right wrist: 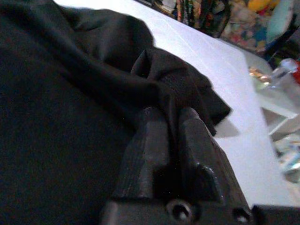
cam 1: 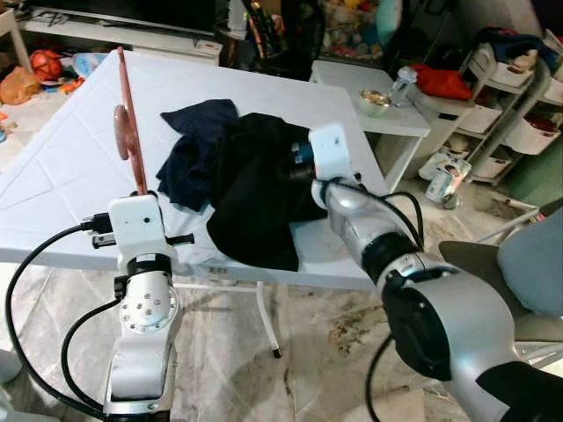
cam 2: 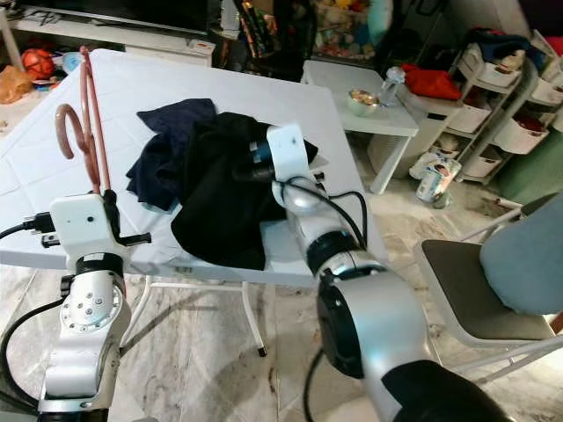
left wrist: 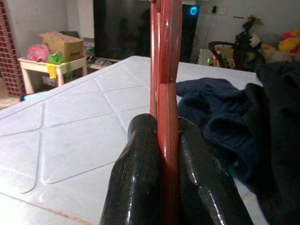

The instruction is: Hang hanger

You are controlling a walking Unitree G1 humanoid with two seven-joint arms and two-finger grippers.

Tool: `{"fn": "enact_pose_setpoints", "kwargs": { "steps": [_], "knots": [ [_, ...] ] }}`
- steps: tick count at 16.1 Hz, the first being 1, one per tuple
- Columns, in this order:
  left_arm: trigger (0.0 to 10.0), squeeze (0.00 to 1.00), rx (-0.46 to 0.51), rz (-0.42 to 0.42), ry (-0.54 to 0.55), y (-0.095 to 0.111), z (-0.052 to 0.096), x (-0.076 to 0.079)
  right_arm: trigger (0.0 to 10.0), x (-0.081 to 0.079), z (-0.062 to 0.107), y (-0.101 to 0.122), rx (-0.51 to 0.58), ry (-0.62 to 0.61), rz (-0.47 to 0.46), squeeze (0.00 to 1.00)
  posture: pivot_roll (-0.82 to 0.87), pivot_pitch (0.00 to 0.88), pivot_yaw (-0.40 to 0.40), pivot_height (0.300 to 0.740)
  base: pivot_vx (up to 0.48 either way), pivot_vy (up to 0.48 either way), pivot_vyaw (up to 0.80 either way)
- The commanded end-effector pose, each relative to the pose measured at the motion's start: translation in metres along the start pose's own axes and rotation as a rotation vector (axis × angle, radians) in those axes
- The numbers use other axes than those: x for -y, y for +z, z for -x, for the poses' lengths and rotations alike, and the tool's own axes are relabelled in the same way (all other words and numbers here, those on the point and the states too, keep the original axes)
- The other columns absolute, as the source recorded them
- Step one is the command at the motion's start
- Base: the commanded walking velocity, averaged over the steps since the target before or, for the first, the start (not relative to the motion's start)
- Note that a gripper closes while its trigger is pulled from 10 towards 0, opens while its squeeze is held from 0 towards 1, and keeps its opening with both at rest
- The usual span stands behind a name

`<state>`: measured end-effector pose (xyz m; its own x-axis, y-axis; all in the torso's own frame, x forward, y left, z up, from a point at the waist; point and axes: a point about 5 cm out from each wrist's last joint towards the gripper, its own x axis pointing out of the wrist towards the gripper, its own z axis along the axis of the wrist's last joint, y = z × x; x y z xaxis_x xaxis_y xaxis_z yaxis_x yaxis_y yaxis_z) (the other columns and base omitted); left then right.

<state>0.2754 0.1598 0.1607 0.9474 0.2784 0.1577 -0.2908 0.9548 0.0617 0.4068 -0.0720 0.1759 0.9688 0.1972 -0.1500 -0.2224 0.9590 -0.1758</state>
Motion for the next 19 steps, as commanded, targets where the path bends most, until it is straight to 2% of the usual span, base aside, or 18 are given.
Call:
{"fn": "enact_pose_setpoints", "kwargs": {
  "steps": [1,2,5,6,9,12,15,17,19],
  "knots": [
    [10.0,0.00,0.026,0.008,-0.023,0.005,0.000,0.006,0.7,0.015,0.000,0.000,0.000,-0.032,0.008,0.00,0.07,0.000,-0.193,0.740,0.000,0.000,0.00],
    [10.0,0.00,0.025,0.007,-0.028,0.005,0.000,0.006,10.0,0.019,0.001,-0.005,-0.014,-0.018,-0.015,1.00,0.07,0.000,-0.190,0.740,0.000,0.000,0.00],
    [10.0,0.00,0.025,0.009,-0.037,0.005,-0.001,0.008,10.0,0.027,0.004,-0.014,-0.045,0.008,0.028,1.00,0.07,0.000,-0.185,0.740,0.000,0.000,0.00],
    [10.0,0.00,0.026,0.011,-0.043,0.005,-0.001,0.008,10.0,0.037,0.005,-0.015,-0.038,0.003,0.058,1.00,0.07,0.000,-0.184,0.740,0.000,0.000,0.00],
    [10.0,0.00,0.022,0.012,-0.049,0.004,-0.001,0.008,10.0,0.056,0.008,-0.013,-0.009,-0.030,0.066,1.00,0.06,0.000,-0.173,0.740,0.000,0.000,0.00],
    [10.0,0.00,0.018,0.013,-0.063,0.003,-0.002,0.010,10.0,0.085,0.014,-0.007,0.065,-0.100,0.121,1.00,0.05,0.000,-0.160,0.740,0.000,0.000,0.00],
    [10.0,0.00,0.020,0.012,-0.068,0.004,-0.004,0.009,10.0,0.101,0.019,-0.008,0.082,-0.131,0.087,1.00,0.04,0.000,-0.152,0.740,0.000,0.000,0.00],
    [10.0,0.00,0.012,0.006,-0.070,0.002,-0.002,0.009,10.0,0.103,0.020,-0.013,0.070,-0.115,0.074,1.00,0.04,0.000,-0.147,0.740,0.000,0.000,0.00],
    [10.0,0.00,0.006,0.004,-0.073,0.000,-0.001,0.008,10.0,0.082,0.021,-0.040,-0.095,0.108,0.130,1.00,0.04,0.000,-0.142,0.740,0.000,0.000,0.00]
  ]
}}
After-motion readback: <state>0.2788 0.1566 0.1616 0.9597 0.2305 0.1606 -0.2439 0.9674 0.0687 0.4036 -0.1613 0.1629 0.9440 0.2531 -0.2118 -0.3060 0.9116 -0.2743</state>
